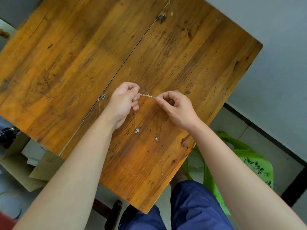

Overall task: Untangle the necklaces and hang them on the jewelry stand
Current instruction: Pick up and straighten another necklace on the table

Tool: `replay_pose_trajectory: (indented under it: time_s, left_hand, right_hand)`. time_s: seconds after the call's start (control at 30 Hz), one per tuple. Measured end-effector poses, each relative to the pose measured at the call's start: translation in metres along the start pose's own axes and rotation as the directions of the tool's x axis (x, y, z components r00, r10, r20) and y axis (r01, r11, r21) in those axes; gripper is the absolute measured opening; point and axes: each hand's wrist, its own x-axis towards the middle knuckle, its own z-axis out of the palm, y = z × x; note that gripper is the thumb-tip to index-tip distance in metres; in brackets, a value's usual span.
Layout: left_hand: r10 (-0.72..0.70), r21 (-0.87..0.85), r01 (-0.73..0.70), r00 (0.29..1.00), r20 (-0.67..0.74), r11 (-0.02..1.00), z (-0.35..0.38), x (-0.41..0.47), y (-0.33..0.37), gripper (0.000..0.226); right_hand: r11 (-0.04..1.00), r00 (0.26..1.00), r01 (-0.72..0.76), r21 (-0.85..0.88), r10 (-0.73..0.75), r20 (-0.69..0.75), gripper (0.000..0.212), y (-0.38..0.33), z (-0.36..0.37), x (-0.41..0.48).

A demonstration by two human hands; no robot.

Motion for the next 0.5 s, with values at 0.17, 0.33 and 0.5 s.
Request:
replay_pose_trajectory:
  time_s: [0.17, 0.33, 0.5]
  left_hand:
    - [0.102, 0.128, -0.093, 0.993, -0.066, 0.987, 0.025, -0.011, -0.013, 0.012]
    - [0.269, 0.524, -0.167, 0.955, -0.125, 0.835, 0.042, -0.015, -0.041, 0.027]
    - [0.298, 0.615, -0.162, 0.947, -0.123, 0.772, 0.047, -0.021, -0.056, 0.026]
  right_hand:
    - [0.992, 0.972, -0.040, -0.119, 0.012, -0.233, 0.017, 0.023, -0.023, -0.014]
    - [0.985, 0.922, -0.096, -0.142, 0.034, -0.386, 0.025, 0.044, -0.038, -0.013]
    - [0.942, 0.945, 0.020, -0.336, -0.128, -0.302, 0.025, 0.044, -0.047, -0.005]
